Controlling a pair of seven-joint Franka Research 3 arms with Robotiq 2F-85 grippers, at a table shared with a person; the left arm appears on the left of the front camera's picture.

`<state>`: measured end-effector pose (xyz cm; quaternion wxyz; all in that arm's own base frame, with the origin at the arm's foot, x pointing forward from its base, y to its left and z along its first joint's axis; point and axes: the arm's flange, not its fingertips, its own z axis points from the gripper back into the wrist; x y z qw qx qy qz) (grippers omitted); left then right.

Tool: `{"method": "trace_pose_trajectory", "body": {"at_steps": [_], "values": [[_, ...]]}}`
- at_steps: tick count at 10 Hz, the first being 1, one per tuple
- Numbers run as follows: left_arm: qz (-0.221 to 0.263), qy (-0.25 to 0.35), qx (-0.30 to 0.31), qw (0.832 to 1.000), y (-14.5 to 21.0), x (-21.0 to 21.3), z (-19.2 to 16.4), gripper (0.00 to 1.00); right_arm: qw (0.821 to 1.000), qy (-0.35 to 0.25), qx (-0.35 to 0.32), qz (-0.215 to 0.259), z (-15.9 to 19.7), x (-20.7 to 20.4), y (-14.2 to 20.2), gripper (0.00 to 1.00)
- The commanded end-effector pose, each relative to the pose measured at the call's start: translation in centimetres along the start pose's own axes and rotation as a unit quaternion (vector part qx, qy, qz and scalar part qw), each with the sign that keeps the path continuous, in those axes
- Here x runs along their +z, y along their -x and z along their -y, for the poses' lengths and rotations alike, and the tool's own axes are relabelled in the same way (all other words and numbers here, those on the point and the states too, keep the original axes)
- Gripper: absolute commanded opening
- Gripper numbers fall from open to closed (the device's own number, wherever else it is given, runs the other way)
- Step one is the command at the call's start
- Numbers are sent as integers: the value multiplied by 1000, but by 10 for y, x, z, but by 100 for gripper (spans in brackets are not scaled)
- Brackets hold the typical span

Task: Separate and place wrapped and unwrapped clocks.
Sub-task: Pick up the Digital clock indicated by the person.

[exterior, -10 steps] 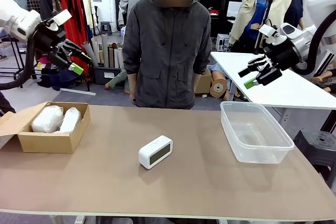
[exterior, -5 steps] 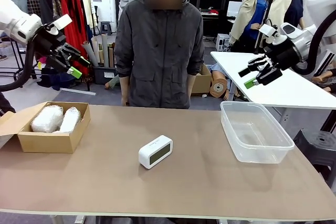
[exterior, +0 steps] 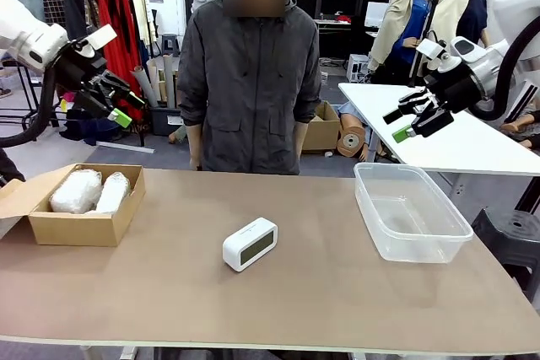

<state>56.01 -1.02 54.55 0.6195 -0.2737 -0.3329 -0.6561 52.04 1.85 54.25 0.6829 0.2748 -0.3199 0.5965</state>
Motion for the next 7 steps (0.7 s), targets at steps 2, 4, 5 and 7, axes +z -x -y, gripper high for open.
{"method": "trace_pose_trajectory", "body": {"at_steps": [2,4,5,7], "values": [[5,-3,0,1000,-2,2,0,100,1000,2,1,0,-1,0,-1,100],[5,-3,0,1000,-2,2,0,100,1000,2,1,0,-1,0,-1,100],[5,-3,0,1000,-2,2,0,100,1000,2,1,0,-1,0,-1,100],[5,-3,0,1000,-2,2,0,100,1000,2,1,0,-1,0,-1,100]]}}
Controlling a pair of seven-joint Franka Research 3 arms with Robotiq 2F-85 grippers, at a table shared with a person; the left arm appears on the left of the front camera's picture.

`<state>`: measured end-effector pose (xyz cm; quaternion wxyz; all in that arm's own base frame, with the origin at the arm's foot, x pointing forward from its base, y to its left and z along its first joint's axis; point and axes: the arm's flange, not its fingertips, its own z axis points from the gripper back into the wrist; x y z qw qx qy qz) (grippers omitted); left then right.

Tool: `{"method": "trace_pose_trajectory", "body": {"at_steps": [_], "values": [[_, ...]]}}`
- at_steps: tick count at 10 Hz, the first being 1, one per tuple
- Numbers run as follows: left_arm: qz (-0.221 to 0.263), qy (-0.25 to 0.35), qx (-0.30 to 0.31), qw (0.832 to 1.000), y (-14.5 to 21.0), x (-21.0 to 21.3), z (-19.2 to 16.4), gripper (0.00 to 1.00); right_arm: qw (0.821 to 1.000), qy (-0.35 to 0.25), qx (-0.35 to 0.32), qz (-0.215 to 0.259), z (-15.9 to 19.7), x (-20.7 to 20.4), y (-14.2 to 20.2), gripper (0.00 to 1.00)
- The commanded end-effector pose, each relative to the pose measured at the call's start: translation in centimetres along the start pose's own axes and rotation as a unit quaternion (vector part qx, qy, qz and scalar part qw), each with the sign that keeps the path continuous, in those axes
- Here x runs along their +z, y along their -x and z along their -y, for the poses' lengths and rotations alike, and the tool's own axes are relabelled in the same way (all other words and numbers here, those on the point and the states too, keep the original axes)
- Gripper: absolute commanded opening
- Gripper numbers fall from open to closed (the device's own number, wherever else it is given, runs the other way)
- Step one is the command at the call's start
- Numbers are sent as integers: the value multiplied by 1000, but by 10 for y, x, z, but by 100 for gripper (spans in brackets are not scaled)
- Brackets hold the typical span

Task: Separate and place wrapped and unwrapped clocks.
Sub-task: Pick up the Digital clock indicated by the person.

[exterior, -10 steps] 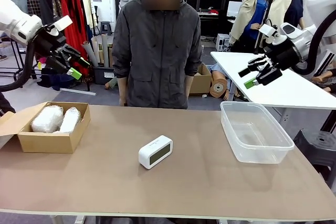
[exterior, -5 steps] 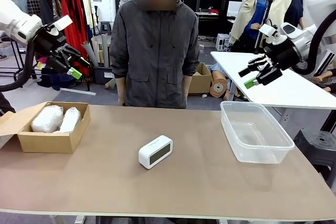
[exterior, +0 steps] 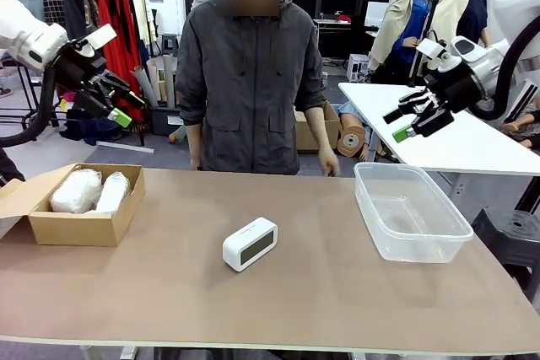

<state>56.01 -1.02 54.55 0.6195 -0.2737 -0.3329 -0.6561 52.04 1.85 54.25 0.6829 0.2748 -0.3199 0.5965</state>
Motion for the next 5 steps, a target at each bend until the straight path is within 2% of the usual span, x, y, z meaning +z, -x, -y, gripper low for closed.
{"method": "trace_pose_trajectory", "body": {"at_steps": [1,5], "values": [[5,-3,0,1000,-2,2,0,100,1000,2,1,0,-1,0,-1,100],[5,-3,0,1000,-2,2,0,100,1000,2,1,0,-1,0,-1,100]]}}
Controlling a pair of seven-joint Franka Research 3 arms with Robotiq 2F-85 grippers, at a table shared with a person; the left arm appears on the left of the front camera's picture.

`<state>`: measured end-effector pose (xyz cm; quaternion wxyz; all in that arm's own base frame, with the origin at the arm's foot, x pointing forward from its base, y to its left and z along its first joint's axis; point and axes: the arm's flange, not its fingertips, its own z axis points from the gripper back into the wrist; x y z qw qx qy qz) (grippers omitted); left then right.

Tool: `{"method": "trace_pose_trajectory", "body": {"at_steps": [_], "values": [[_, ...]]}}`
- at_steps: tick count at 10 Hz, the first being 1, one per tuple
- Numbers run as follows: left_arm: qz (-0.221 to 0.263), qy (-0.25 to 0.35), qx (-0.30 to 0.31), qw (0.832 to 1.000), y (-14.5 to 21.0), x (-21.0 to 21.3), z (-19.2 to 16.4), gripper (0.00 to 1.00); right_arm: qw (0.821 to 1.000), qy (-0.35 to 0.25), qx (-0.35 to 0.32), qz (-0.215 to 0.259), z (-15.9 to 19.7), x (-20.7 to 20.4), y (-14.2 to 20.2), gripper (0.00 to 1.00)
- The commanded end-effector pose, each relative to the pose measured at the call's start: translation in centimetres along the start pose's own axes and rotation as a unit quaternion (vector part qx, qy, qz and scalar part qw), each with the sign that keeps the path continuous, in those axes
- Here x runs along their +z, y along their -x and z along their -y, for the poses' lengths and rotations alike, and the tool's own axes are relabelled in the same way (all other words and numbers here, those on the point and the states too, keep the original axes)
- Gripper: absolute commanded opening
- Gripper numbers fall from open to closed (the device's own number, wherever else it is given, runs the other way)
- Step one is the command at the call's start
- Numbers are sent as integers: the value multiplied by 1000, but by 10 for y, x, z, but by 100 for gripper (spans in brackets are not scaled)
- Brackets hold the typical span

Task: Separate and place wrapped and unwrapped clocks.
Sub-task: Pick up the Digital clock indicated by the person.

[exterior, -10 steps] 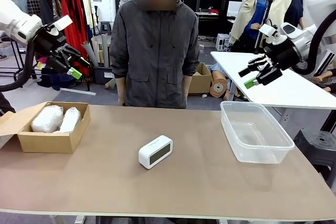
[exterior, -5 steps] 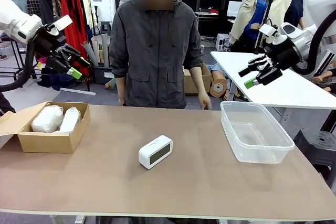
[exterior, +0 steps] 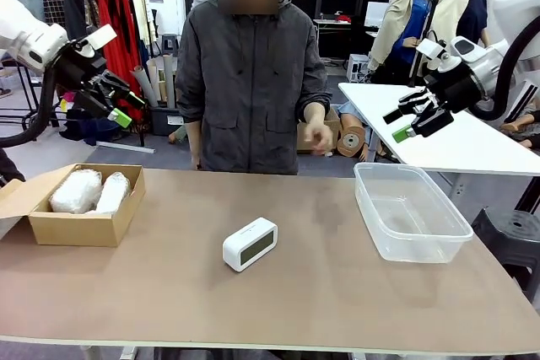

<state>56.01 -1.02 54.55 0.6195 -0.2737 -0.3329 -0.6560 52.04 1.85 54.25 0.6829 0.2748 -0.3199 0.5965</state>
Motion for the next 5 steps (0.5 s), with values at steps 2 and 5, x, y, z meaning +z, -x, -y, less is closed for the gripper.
{"method": "trace_pose_trajectory", "body": {"at_steps": [2,5], "values": [[5,-3,0,1000,-2,2,0,100,1000,2,1,0,-1,0,-1,100],[5,-3,0,1000,-2,2,0,100,1000,2,1,0,-1,0,-1,100]]}}
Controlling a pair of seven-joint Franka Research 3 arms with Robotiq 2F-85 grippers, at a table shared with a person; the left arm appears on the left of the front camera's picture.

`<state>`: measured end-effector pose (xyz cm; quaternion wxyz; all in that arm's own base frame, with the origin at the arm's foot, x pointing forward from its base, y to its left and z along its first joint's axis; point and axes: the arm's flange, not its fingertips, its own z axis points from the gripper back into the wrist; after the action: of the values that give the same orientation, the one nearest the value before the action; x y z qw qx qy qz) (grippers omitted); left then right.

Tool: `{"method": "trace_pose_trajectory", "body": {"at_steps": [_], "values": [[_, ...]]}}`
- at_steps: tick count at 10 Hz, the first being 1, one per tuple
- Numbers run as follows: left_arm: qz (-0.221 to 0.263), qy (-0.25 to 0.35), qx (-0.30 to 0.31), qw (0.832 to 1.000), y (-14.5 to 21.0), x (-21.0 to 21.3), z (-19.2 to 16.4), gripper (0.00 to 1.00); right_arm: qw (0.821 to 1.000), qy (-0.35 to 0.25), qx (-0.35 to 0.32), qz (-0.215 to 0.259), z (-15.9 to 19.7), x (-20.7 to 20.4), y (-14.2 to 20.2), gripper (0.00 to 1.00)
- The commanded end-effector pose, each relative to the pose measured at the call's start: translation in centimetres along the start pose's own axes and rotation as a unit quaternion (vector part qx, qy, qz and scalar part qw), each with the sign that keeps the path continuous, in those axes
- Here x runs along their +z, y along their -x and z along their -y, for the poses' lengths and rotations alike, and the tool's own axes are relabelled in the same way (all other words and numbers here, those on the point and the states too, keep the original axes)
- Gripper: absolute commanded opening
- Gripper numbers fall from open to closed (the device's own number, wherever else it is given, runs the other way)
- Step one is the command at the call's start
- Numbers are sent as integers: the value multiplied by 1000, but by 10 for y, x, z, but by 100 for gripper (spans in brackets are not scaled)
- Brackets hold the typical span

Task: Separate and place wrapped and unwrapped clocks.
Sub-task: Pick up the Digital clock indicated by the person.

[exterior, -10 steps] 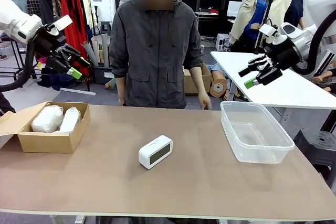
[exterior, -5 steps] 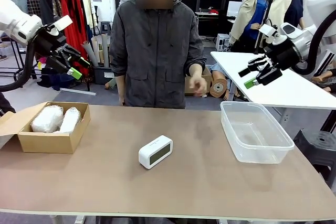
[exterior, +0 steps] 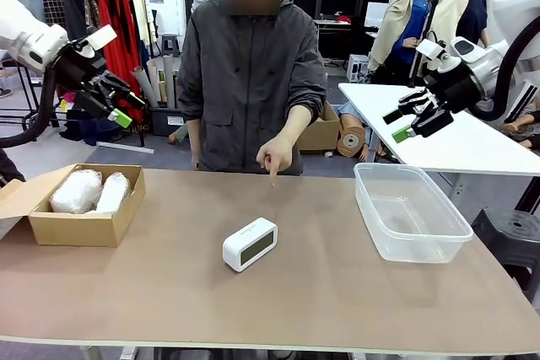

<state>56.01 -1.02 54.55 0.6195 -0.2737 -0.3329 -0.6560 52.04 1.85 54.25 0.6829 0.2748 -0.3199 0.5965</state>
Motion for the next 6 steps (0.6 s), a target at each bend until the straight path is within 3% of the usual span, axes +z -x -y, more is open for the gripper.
{"method": "trace_pose_trajectory", "body": {"at_steps": [1,6], "values": [[5,-3,0,1000,-2,2,0,100,1000,2,1,0,-1,0,-1,100],[5,-3,0,1000,-2,2,0,100,1000,0,0,0,0,0,0,100]]}}
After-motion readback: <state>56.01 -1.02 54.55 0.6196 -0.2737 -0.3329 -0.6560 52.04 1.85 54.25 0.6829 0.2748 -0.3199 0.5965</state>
